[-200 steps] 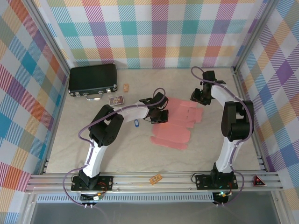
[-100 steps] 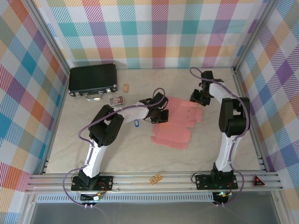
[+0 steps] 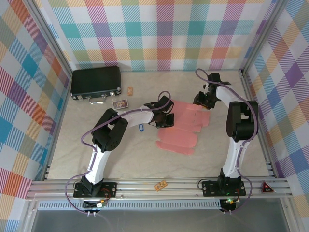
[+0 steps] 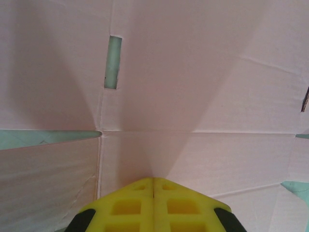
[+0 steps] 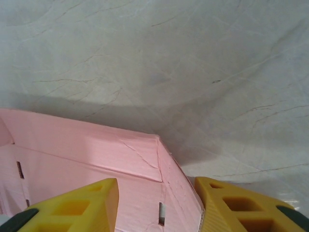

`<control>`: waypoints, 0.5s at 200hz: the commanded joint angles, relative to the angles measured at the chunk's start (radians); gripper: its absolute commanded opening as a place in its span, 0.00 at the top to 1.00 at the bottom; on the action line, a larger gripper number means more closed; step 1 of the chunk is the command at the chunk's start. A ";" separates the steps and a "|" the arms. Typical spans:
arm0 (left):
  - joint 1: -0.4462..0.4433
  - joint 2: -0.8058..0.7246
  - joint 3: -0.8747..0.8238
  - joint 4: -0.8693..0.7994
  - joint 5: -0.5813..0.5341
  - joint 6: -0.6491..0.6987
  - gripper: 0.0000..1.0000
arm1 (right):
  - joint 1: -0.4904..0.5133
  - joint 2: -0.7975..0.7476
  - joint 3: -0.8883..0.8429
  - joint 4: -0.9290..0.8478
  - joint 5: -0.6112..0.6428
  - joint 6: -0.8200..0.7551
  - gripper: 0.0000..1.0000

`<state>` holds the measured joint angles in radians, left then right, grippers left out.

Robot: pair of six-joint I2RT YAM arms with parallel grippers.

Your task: Fold the paper box

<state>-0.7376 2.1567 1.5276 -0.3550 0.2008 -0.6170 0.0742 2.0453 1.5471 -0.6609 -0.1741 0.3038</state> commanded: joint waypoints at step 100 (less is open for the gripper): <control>-0.002 0.057 -0.024 -0.079 0.000 0.008 1.00 | 0.036 0.043 0.069 0.017 -0.155 -0.011 0.53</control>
<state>-0.7376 2.1567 1.5276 -0.3550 0.2028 -0.6167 0.1055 2.0521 1.5810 -0.6445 -0.2779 0.2981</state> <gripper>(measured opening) 0.048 0.462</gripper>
